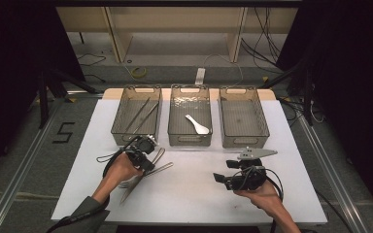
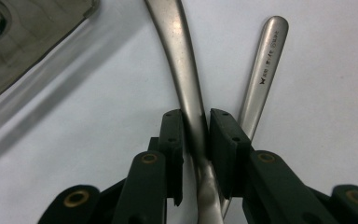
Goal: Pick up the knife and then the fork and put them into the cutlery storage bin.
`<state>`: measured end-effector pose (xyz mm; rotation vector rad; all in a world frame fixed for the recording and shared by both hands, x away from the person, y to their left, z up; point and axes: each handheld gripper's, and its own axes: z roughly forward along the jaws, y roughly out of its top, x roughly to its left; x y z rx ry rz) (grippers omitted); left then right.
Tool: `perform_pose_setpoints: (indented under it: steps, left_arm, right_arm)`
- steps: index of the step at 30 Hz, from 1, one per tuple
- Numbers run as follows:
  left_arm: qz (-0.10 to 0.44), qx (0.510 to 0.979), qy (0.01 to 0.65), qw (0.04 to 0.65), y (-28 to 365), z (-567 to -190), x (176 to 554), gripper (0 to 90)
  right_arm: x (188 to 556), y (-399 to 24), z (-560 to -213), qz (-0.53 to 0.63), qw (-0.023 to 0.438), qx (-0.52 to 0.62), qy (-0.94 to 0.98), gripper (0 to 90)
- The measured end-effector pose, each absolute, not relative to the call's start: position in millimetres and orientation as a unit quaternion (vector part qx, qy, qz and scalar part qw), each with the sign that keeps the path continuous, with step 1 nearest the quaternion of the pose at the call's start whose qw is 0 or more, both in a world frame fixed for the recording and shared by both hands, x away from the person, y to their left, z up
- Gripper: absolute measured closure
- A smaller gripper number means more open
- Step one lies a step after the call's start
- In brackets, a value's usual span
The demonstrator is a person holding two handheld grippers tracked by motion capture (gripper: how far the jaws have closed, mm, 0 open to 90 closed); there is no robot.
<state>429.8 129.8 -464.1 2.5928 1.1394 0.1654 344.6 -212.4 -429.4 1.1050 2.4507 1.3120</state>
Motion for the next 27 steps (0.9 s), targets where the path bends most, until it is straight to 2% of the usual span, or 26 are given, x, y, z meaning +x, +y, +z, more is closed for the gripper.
perform_pose_setpoints:
  steps: [12,17,27]
  left_arm:
    - [0.069,0.903,0.397,0.149,127.0,-464.6,427.5,75.0]
    - [0.072,0.908,0.384,0.153,126.8,-464.8,426.2,79.1]
    - [0.060,0.910,0.376,0.161,131.5,-463.7,427.3,79.5]
  right_arm:
    - [344.7,-211.0,-429.3,0.434,0.079,0.368,0.819,28.4]
    - [344.2,-210.5,-428.8,0.433,0.080,0.365,0.820,28.6]
    - [344.5,-210.6,-428.0,0.436,0.078,0.365,0.819,28.9]
